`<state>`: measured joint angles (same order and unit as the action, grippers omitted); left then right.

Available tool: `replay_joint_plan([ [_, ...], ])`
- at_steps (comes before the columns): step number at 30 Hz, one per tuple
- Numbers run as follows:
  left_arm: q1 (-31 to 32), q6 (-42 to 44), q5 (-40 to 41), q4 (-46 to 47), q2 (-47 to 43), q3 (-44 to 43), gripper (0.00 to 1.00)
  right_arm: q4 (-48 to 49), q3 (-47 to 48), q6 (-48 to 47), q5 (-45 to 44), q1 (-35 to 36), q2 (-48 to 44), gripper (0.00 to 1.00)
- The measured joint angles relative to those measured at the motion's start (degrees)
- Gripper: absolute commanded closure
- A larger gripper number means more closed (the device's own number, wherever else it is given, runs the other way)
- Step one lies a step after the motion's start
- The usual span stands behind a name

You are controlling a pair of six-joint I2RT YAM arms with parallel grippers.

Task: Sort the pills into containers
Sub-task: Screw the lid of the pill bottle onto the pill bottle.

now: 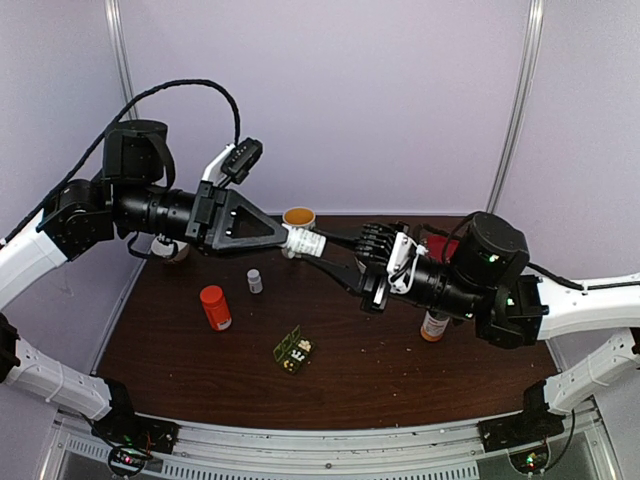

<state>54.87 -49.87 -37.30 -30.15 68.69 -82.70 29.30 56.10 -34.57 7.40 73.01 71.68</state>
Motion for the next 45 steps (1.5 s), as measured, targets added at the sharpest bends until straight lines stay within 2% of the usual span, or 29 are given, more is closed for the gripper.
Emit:
replay_joint_plan([
  [3,-0.07,0.37,0.02,-0.13,0.00,0.00,0.82,-0.24,0.04,0.13,0.00,0.00,0.00,1.00],
  [6,-0.09,0.61,-0.02,-0.37,0.02,0.00,0.94,-0.52,0.15,0.46,0.00,0.04,0.02,1.00],
  [10,-0.20,1.57,-0.09,-0.35,0.13,0.00,1.00,-1.70,0.85,2.54,0.00,0.20,0.02,1.00],
  [15,-0.83,4.98,-0.28,1.03,0.04,-0.15,1.00,-5.77,4.11,9.68,0.00,0.09,0.37,1.00],
  [19,-0.87,11.87,-0.24,2.08,-0.09,-0.94,1.00,-10.12,7.52,18.49,1.20,-0.33,0.42,1.00],
  [24,-0.81,26.43,-0.33,3.87,-0.79,-1.38,1.00,-14.60,12.13,33.44,7.32,-2.14,1.14,1.00],
  [32,-0.44,51.12,-2.91,5.86,0.07,-0.68,1.00,-13.00,11.26,55.17,14.93,-4.28,0.70,1.00],
  [41,0.26,88.11,-0.90,-0.98,2.14,-4.79,1.00,-8.37,8.61,75.56,21.35,-6.80,0.94,1.00],
  [45,0.70,108.48,2.45,-2.60,0.50,-3.78,1.00,-6.62,7.98,81.48,23.21,-7.45,2.14,1.00],
])
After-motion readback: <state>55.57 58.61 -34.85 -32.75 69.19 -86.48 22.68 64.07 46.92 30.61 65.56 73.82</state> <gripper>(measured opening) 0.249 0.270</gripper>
